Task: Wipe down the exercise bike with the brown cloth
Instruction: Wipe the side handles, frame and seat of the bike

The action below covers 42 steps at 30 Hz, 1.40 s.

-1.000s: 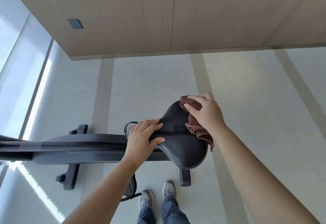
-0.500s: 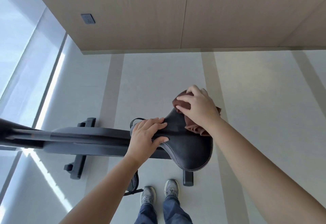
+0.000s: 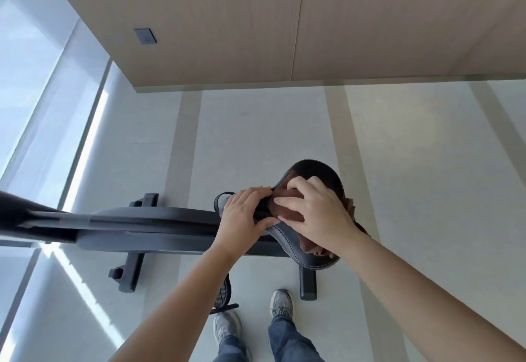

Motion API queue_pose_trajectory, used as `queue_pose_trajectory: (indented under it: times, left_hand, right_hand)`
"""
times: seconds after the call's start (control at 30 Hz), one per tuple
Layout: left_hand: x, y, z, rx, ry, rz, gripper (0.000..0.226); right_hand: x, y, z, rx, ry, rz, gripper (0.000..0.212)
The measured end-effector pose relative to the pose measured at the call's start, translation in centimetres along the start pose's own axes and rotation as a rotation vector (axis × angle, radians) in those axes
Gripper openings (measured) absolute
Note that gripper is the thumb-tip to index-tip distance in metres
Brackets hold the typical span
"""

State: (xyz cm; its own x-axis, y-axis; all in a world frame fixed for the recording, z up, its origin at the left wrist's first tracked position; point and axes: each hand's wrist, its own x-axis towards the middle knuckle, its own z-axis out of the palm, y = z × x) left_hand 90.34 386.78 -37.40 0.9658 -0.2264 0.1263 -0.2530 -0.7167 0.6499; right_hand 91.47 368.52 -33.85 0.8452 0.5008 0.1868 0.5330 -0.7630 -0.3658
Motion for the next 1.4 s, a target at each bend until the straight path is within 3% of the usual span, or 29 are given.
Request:
queue_pose_trajectory:
  times: [0.1,0.33,0.47,0.63,0.83,1.07,1.13,1.23,1.4]
  left_hand:
    - [0.1,0.1,-0.5,-0.045,-0.008,-0.016,0.064]
    - [-0.2,-0.3,-1.8,-0.083,-0.122,-0.011,0.062]
    - [-0.4,-0.8,-2.9,-0.046,-0.131,0.015,0.057]
    - [-1.5,-2.3,-3.2,0.002,-0.133,0.024,0.051]
    - [-1.7,-2.0,-2.7,0.005,-0.125,0.01,0.047]
    - [-1.7,-1.9,-2.6,0.022,-0.117,0.006,0.048]
    - [-1.7,-1.8,-2.6,0.011,-0.112,-0.008,0.047]
    - [-1.7,-1.7,-2.6,0.004,-0.111,-0.018,0.047]
    - [-1.6,-1.4,-2.6,-0.014,-0.121,-0.047,0.05]
  right_hand:
    - [-0.5,0.6,-0.5,0.0,-0.068,-0.019,0.035]
    - [-4.3,1.1,-1.7,0.036,0.157,0.271,0.024]
    - [0.3,-4.0,1.2,-0.015,0.042,0.07,0.024]
    - [-2.9,-3.4,0.6,-0.112,0.014,0.07,0.029]
    - [-8.5,-3.9,1.2,-0.104,0.315,0.404,0.031]
    - [-4.3,-6.5,2.5,-0.264,0.138,0.18,0.033]
    - [-7.4,-5.0,2.0,-0.216,0.185,0.187,0.035]
    - [-11.3,-4.0,1.5,-0.098,0.282,0.36,0.041]
    - [-7.3,-4.4,0.1,0.036,0.293,0.386,0.027]
